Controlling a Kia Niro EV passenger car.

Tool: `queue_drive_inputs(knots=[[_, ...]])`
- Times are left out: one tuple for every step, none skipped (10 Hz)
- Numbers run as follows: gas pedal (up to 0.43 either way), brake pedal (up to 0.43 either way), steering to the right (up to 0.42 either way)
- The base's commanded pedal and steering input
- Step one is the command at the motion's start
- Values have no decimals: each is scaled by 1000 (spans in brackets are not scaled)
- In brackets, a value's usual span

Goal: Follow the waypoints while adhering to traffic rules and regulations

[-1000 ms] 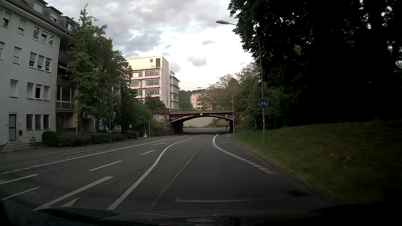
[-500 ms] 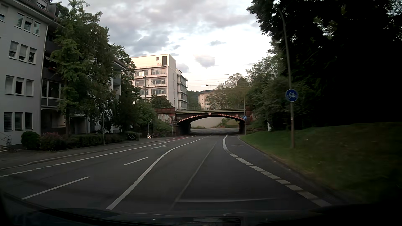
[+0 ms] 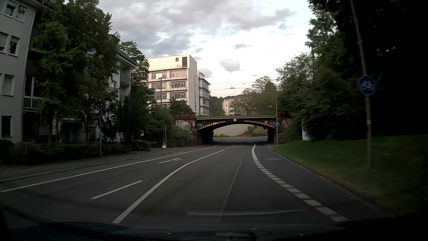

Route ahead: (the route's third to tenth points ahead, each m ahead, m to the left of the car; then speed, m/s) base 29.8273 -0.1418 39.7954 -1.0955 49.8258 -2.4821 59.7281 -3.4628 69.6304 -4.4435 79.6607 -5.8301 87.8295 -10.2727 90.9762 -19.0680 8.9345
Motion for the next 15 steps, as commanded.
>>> queue_drive_inputs(knots=[[118, 0, -13], [118, 0, -6], [98, 0, -2], [28, 0, 5], [0, 0, 11], [0, 0, 12], [0, 0, 12], [0, 0, 14], [0, 0, 18], [0, 0, 19], [0, 0, 19], [0, 0, 19], [0, 0, 19], [0, 0, 21], [0, 0, 25]])
